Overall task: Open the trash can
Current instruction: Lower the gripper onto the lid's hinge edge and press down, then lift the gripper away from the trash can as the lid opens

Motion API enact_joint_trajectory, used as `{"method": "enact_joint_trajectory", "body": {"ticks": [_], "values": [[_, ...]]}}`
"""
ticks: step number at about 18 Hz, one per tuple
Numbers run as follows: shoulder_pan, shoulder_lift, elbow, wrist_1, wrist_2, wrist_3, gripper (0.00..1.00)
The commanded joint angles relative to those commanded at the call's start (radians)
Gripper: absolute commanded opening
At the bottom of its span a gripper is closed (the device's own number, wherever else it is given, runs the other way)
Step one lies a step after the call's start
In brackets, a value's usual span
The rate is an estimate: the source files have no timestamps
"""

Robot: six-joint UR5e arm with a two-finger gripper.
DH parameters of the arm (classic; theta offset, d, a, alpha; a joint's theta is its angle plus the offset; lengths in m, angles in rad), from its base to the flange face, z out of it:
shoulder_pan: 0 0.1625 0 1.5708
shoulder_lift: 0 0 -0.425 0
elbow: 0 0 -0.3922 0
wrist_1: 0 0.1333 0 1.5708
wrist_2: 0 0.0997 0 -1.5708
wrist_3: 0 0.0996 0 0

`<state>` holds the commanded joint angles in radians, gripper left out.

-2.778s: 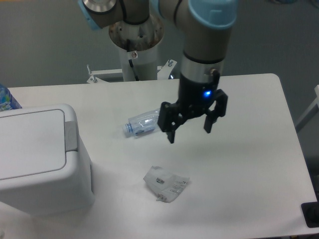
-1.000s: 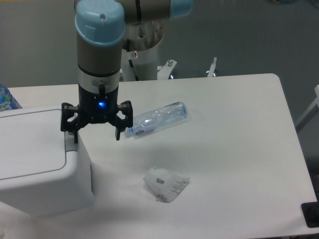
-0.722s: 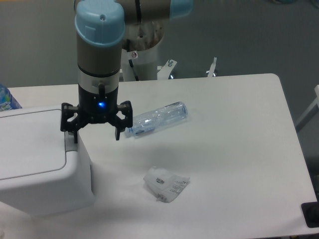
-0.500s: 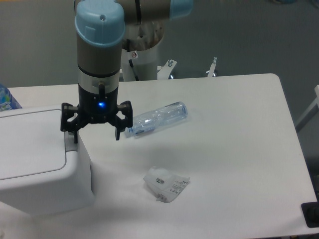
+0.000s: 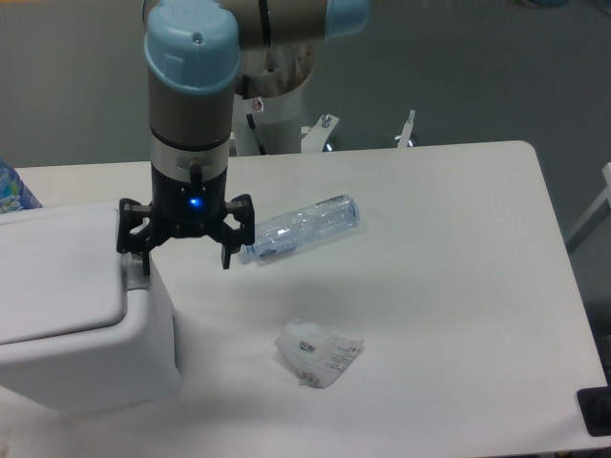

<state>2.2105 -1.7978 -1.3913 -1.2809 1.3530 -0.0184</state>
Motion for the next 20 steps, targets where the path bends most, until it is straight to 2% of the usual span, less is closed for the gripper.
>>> {"method": "enact_joint_trajectory", "body": {"ticks": [3, 7, 11, 15, 17, 20], "values": [[0.0, 0.0, 0.002, 0.0, 0.0, 0.002, 1.0], [0.02, 0.002, 0.063, 0.017, 0.012, 0.021, 1.0], [0.129, 0.015, 0.071, 0.015, 0.121, 0.115, 1.0], [0.276, 0.02, 0.067, 0.009, 0.196, 0.25, 1.0], [0.348, 0.029, 0.055, 0.002, 0.256, 0.355, 1.0], [0.457, 0.038, 0.031, 0.0, 0.302, 0.593, 1.0]]}}
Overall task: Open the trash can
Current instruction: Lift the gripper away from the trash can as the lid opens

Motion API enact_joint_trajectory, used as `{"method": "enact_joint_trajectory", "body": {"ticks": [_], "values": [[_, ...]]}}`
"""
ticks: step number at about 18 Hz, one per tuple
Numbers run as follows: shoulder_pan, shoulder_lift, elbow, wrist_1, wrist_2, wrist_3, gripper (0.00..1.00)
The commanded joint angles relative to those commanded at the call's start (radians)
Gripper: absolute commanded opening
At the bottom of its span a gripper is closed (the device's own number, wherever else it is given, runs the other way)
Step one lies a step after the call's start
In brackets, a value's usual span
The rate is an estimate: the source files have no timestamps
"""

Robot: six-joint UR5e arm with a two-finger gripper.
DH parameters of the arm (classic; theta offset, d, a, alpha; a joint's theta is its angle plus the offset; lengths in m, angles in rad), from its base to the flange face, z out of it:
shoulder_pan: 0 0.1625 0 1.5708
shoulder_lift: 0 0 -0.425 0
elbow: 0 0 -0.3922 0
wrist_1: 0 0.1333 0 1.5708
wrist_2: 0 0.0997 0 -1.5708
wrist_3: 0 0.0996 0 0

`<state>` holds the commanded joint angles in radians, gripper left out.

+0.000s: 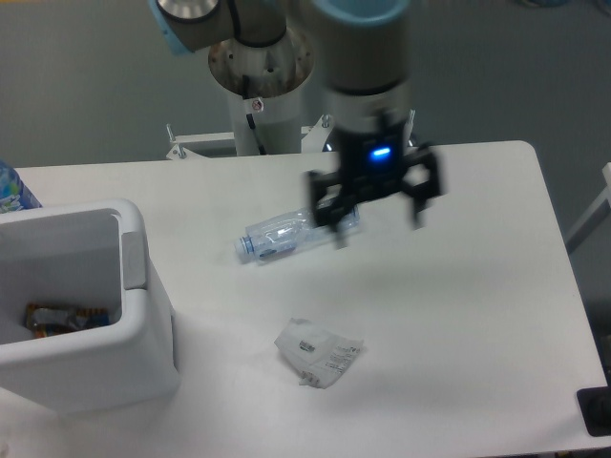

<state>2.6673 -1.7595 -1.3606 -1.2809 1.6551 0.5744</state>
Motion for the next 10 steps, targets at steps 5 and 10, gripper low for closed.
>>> {"method": "enact_joint_trajectory", "body": {"ticks": [5, 10], "values": [[0.135, 0.012, -0.025, -0.003, 0.002, 0.408, 1.0], [0.181, 0.012, -0.055, 0.012, 0.0, 0.584, 1.0]]}}
